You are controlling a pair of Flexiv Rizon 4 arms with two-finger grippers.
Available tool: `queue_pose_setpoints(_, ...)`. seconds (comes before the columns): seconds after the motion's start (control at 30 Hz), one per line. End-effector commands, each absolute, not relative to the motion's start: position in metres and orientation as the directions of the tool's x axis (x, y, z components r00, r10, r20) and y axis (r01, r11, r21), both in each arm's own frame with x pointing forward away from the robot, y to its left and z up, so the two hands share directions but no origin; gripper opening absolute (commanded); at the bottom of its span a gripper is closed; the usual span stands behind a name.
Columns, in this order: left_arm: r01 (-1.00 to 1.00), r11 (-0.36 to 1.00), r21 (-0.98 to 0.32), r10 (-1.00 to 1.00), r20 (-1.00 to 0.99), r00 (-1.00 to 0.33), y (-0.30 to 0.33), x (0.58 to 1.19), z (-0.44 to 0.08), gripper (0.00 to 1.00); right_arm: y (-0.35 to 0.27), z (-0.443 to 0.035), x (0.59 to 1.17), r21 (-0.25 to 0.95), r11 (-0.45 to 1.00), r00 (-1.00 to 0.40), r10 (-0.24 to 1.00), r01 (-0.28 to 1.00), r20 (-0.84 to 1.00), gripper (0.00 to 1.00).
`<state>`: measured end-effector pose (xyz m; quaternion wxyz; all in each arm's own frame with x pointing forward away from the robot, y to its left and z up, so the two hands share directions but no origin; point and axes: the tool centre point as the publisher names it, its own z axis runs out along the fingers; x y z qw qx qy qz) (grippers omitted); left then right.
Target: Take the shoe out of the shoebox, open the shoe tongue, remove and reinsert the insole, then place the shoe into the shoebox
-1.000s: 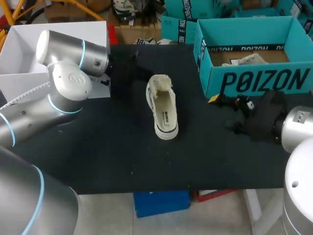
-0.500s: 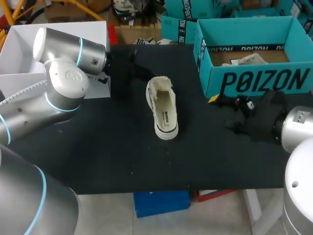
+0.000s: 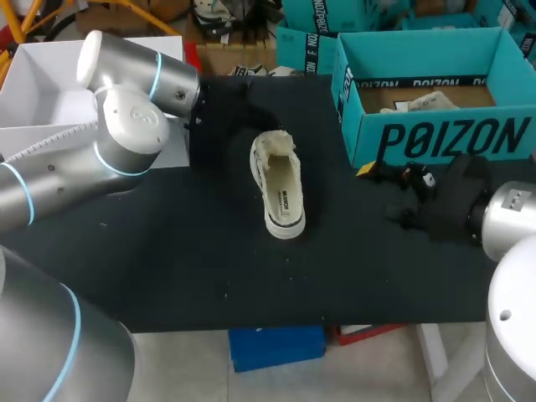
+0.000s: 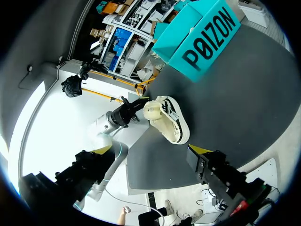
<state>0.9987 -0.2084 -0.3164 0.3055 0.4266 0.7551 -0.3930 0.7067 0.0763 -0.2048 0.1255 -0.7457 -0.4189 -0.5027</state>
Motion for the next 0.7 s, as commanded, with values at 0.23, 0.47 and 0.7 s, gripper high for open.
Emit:
queue_pose_setpoints(0.23,0.901,0.28,-0.331,0.48,-0.764,-0.43,-0.226,1.011,-0.307,0.0,0.073,-0.211,0.706,0.121,-0.478,0.124,0.45,0.87,0.884,1.0)
queue_pose_setpoints(0.47,0.903,0.24,-0.357,0.555,-0.712,-0.43,-0.216,0.985,-0.309,0.0,0.073,-0.211,0.706,0.121,-0.478,0.124,0.45,0.87,0.884,1.0)
queue_pose_setpoints(0.7,0.894,0.242,-0.376,0.594,-0.671,-0.443,-0.203,0.967,-0.32,0.0,0.073,-0.211,0.706,0.121,-0.478,0.124,0.45,0.87,0.884,1.0)
